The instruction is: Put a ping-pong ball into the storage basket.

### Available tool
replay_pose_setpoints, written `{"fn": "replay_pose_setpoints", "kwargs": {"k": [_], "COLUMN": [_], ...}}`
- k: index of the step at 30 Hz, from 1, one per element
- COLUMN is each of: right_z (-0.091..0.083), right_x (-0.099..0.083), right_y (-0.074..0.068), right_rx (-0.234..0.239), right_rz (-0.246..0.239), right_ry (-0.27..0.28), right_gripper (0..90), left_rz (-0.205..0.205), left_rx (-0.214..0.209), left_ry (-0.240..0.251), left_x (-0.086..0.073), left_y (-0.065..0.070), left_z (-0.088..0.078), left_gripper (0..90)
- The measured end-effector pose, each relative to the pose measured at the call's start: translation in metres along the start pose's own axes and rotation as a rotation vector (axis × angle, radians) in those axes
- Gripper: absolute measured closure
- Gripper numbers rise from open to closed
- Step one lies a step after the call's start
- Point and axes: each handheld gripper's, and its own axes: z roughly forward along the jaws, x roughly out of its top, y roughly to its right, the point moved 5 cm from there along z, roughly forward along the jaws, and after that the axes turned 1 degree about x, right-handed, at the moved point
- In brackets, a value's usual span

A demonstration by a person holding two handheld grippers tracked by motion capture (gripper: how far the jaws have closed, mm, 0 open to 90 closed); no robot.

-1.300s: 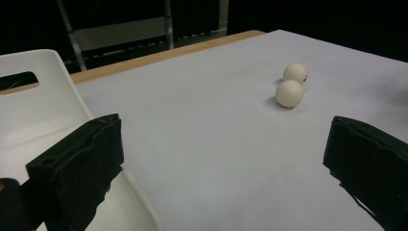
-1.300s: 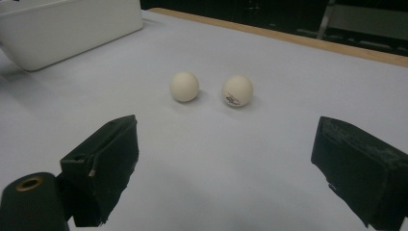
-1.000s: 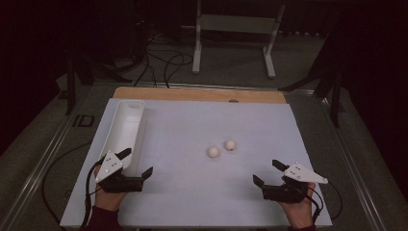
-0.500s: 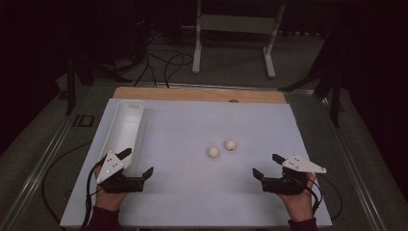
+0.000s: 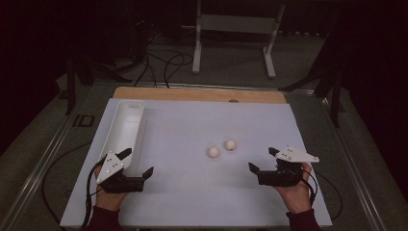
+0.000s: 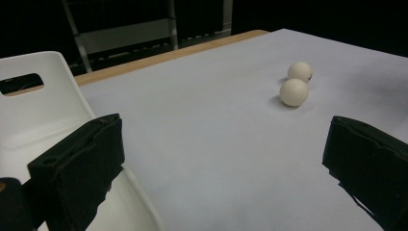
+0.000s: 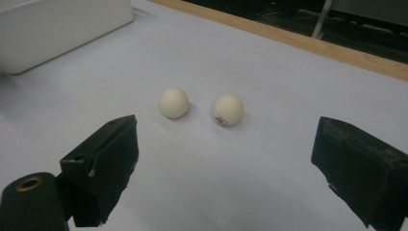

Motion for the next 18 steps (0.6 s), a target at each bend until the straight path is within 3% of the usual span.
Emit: {"fn": "replay_pose_setpoints", "kwargs": {"k": [18], "right_z": [0.014], "right_x": [0.019], "right_y": [-0.002], "right_rx": [0.003], "right_rz": [-0.026], "right_ry": [-0.046], "right_gripper": [8.9], "left_rz": [0.0], "left_rx": [-0.001], "left_ry": [0.0], "left_x": [0.0], "left_y": [0.0], "left_z": [0.0], "left_gripper": [1.4]}}
